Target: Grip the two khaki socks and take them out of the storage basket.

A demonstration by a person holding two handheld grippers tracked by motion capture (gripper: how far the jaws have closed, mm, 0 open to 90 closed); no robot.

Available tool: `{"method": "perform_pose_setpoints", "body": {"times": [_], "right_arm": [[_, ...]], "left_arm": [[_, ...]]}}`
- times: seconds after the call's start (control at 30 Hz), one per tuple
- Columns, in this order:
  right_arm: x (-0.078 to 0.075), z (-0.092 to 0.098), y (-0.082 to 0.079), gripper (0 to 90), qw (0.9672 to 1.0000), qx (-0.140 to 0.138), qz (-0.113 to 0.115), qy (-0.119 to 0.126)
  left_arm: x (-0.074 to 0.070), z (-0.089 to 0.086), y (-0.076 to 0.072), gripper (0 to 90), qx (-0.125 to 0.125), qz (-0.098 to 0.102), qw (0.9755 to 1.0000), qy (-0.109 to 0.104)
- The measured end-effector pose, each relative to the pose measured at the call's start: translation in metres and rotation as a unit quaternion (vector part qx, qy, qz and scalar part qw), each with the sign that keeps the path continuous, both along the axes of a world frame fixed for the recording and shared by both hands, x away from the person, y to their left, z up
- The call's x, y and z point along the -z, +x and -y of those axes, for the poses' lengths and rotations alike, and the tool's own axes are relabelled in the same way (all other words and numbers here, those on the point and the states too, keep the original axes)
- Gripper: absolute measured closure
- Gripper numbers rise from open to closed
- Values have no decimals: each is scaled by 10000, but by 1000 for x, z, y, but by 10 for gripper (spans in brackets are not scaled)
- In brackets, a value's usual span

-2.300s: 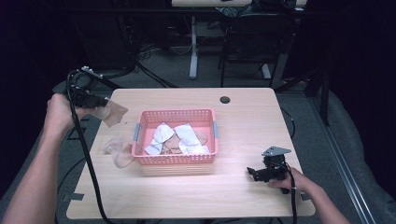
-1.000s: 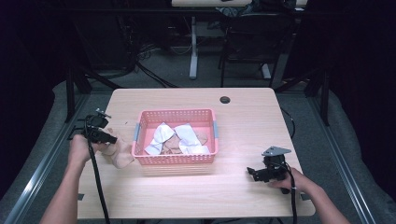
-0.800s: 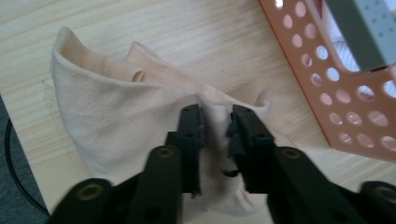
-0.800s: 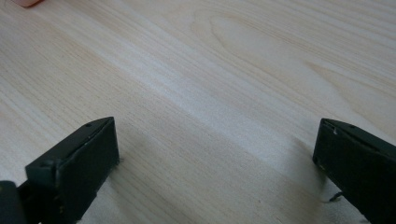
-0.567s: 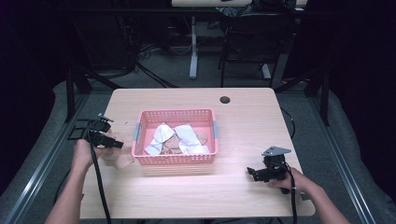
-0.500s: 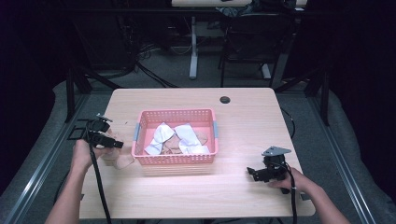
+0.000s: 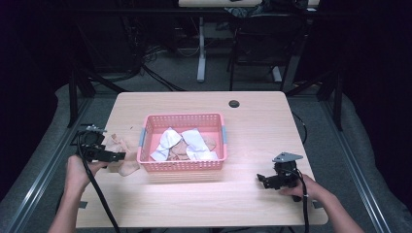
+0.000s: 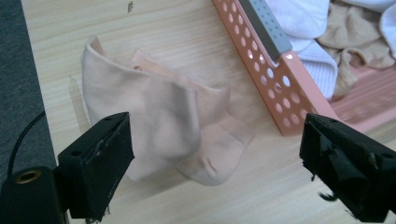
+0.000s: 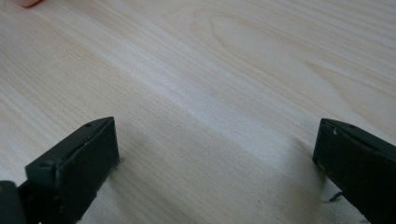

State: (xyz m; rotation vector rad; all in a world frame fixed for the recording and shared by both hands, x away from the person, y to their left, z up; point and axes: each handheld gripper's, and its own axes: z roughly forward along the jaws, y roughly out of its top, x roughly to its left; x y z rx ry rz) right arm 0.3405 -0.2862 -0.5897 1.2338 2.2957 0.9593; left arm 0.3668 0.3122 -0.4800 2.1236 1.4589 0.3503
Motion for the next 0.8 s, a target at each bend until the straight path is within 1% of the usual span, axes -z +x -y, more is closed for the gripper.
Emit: {"method": "perform_pose_setpoints", "body": {"times": [0.1, 0.2, 0.33, 0.5, 0.6, 0.67, 0.73, 0.77, 0.8], "right_arm": [[0, 0, 0, 0, 10000, 1, 2, 0], [0, 0, 0, 0, 10000, 1, -1, 2], [0, 0, 0, 0, 10000, 4, 1, 1], [0, 0, 0, 0, 10000, 4, -6, 2], [0, 0, 0, 0, 10000, 4, -1, -1], [0, 0, 0, 0, 10000, 5, 0, 1], [0, 0, 0, 0, 10000, 4, 0, 3], [0, 0, 0, 0, 10000, 11, 4, 11], [0, 0, 0, 0, 10000, 16, 3, 13]], "left_arm": [[5, 0, -10, 60, -45, 14, 10000, -5], [15, 0, -19, 46, -88, -78, 9999, -4], [32, -2, -30, 34, -140, -194, 9997, -29], [50, -1, -40, 4, -165, -310, 9994, 0], [55, -1, -43, 0, -203, -282, 9994, 38], [60, 0, -46, 0, -258, -183, 9995, 83], [67, 1, -49, 0, -334, -165, 9991, 210], [70, 1, -50, 0, -378, -161, 9987, 306], [73, 1, -51, 0, -379, -176, 9985, 355]]}}
